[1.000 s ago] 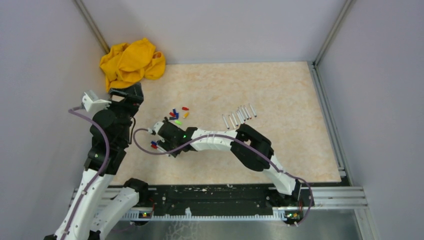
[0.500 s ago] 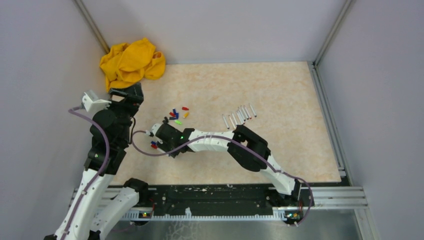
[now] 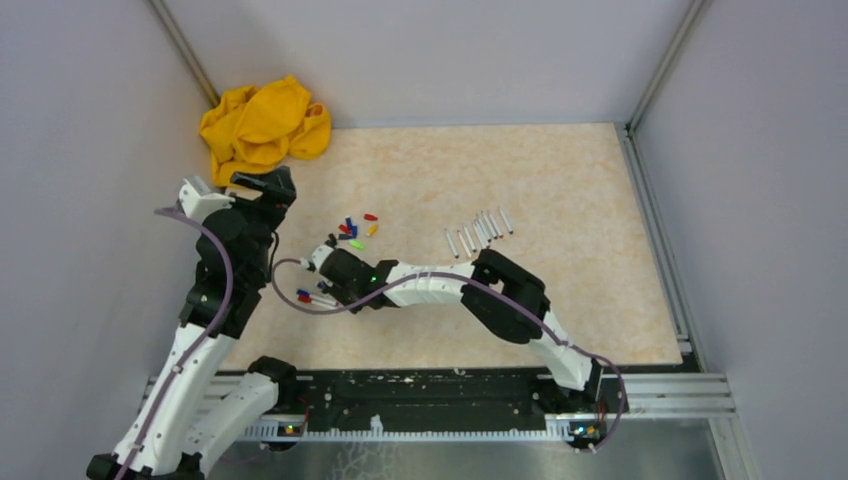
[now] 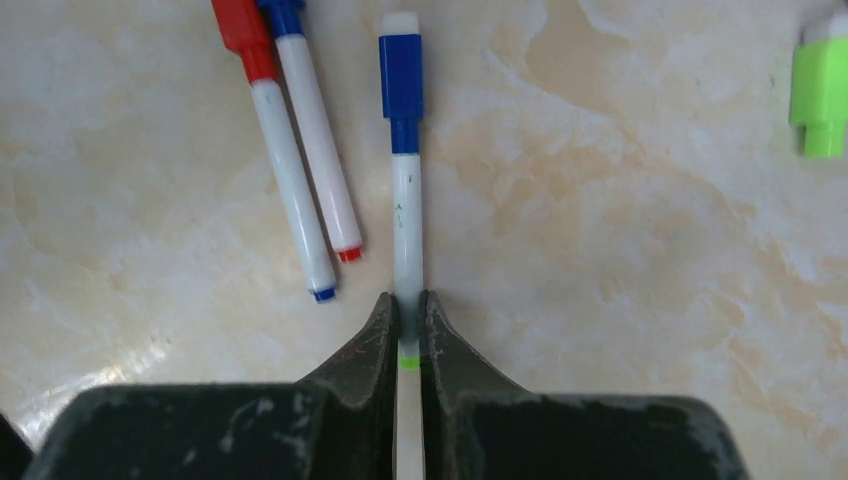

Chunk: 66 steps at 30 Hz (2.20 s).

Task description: Open the pen caps

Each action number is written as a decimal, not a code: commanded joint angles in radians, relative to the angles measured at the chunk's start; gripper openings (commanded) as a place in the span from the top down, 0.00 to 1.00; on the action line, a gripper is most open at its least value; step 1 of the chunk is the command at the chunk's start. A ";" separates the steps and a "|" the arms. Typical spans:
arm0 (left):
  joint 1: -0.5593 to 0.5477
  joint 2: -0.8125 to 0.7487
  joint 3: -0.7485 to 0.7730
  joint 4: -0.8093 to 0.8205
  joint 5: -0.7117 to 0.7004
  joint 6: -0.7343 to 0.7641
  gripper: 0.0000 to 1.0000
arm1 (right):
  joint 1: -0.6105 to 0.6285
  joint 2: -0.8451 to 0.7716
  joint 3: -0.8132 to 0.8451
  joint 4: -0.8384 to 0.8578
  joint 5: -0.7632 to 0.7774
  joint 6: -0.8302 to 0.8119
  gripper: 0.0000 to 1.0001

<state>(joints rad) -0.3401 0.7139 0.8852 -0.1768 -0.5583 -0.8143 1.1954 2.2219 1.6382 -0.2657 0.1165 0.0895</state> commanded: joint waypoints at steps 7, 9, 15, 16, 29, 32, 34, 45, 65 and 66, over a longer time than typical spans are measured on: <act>0.005 0.088 -0.040 0.066 0.031 0.004 0.07 | -0.124 -0.280 -0.310 0.167 -0.046 0.077 1.00; 0.005 0.119 -0.046 0.085 0.083 0.003 0.07 | -0.149 -0.328 -0.354 0.192 -0.054 0.083 1.00; 0.004 0.207 -0.112 0.154 0.230 -0.057 0.06 | -0.238 -0.444 -0.451 0.257 -0.096 0.113 1.00; 0.005 0.220 -0.127 0.167 0.258 -0.072 0.06 | -0.247 -0.460 -0.462 0.278 -0.107 0.119 1.00; 0.005 0.421 -0.205 0.349 0.567 -0.208 0.10 | -0.336 -0.567 -0.483 0.326 -0.176 0.124 1.00; 0.005 0.472 -0.213 0.380 0.650 -0.233 0.12 | -0.342 -0.569 -0.476 0.330 -0.191 0.125 1.00; 0.004 0.505 -0.224 0.409 0.691 -0.247 0.14 | -0.344 -0.567 -0.471 0.330 -0.194 0.126 1.00; 0.004 0.598 -0.221 0.468 0.726 -0.258 0.24 | -0.350 -0.580 -0.471 0.318 -0.222 0.121 1.00; 0.006 0.614 -0.216 0.478 0.715 -0.237 0.61 | -0.369 -0.602 -0.534 0.322 -0.266 0.114 1.00; 0.006 0.616 -0.217 0.480 0.721 -0.235 0.64 | -0.369 -0.601 -0.534 0.322 -0.268 0.115 1.00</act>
<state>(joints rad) -0.3393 1.3441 0.6613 0.2768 0.1600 -1.0576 0.8364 1.6711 1.1191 0.0139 -0.1299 0.2047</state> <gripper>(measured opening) 0.403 0.030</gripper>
